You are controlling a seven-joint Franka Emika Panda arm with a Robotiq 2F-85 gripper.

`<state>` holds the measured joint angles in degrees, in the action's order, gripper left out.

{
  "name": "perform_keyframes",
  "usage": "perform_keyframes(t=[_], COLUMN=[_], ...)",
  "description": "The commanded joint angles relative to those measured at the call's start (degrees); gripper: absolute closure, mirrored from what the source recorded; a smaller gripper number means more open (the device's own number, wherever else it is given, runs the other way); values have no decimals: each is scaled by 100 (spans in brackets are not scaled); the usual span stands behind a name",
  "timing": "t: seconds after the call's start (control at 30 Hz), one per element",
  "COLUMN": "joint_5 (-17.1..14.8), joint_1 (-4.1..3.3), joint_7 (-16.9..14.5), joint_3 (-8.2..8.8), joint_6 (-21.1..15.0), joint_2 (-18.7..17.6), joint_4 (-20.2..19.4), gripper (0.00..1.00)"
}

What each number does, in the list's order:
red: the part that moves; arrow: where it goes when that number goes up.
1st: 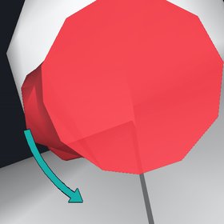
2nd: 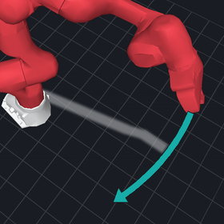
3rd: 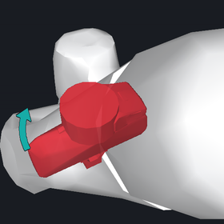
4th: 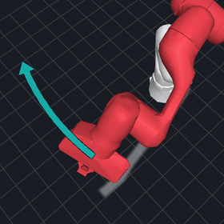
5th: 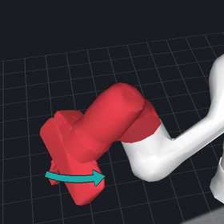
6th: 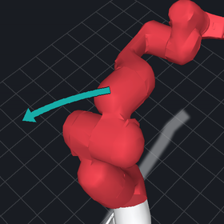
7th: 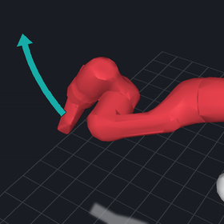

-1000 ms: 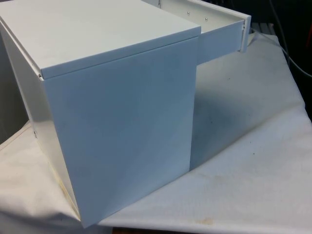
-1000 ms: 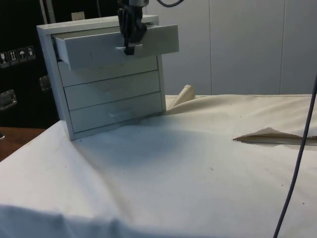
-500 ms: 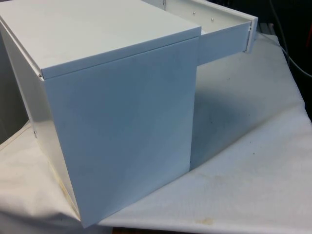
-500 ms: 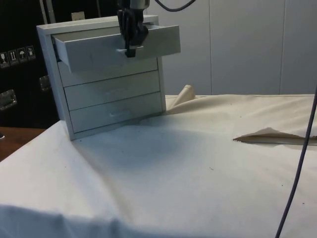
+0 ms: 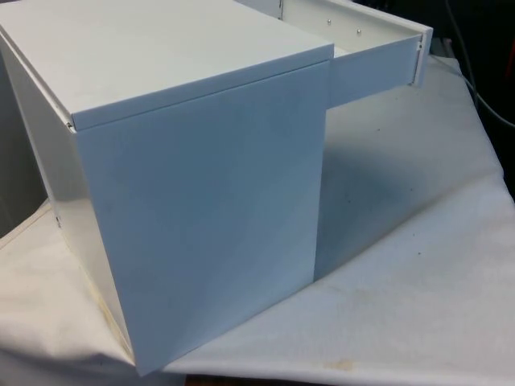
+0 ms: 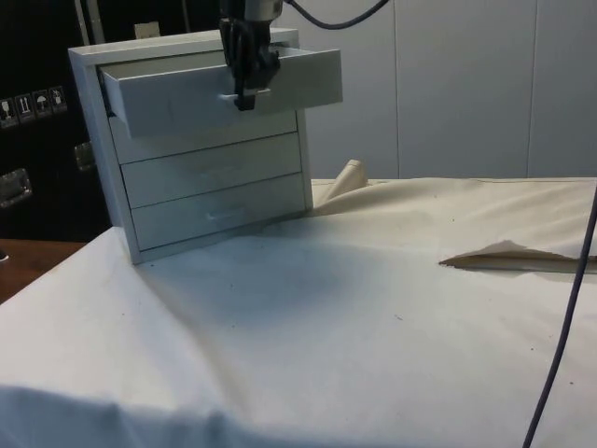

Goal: Open the drawer, then close it.

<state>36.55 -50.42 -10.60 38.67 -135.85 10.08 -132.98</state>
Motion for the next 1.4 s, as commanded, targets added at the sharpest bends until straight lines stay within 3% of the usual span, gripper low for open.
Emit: perform_keyframes(t=[0.0, 0.1, 0.17, 0.3, 0.43, 0.47, 0.5, 0.73, 0.77, 0.8, 0.83, 1.07, 1.1, 1.2, 1.33, 1.37], joint_5=[132, 11, 109, 86, 11, 80, 80, 103, 120, 11, 126, 149, 34, 155, 235, 120], joint_1=[6, 0, 6, 17, -6, 11, 11, -6, -6, -11, -6, 0, -17, -6, 6, -17], joint_7=[149, 52, 183, 218, 160, 223, 229, 355, 470, 338, 527, 911, 859, 1117, 1272, 1169], joint_3=[-80, 0, -69, -80, -57, -74, -74, -126, -189, -149, -223, -435, -447, -544, -602, -579], joint_6=[80, 0, 57, 57, 63, 74, 74, 34, 11, 52, -6, -189, -166, -327, -407, -384], joint_2=[149, 0, 126, 172, 183, 195, 195, 212, 235, 195, 241, 235, 212, 172, 63, 120], joint_4=[-126, -11, -120, -166, -172, -178, -178, -269, -372, -309, -424, -762, -785, -922, -928, -980], gripper=[99, 97, 94, 67, 47, 47, 37, 2, 0, 0, 0, 0, 0, 0, 0, 0])
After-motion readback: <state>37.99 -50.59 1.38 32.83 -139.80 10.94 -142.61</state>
